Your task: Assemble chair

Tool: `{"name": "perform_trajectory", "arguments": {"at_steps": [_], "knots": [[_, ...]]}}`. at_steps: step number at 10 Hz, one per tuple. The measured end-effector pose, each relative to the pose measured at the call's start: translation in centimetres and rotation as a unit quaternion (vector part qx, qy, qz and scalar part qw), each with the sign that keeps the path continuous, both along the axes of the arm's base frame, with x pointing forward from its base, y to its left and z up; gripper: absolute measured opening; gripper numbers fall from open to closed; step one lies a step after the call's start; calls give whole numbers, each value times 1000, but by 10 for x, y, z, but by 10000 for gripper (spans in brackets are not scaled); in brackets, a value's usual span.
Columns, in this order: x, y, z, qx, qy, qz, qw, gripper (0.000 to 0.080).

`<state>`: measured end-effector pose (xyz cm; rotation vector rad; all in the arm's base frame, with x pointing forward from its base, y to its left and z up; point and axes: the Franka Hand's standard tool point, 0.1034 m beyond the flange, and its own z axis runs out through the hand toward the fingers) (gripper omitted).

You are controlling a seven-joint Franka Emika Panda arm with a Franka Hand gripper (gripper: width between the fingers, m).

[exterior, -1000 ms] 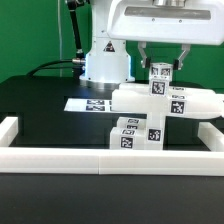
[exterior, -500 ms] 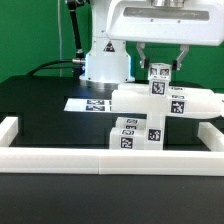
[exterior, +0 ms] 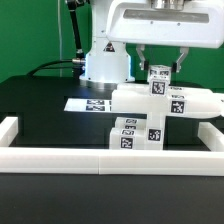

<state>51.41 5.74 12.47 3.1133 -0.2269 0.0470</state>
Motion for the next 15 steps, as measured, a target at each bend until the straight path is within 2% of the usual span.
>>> {"name": "perform_trajectory", "arguments": {"at_steps": [15], "knots": [[1, 0, 0, 0, -1, -4, 1000, 397]]}}
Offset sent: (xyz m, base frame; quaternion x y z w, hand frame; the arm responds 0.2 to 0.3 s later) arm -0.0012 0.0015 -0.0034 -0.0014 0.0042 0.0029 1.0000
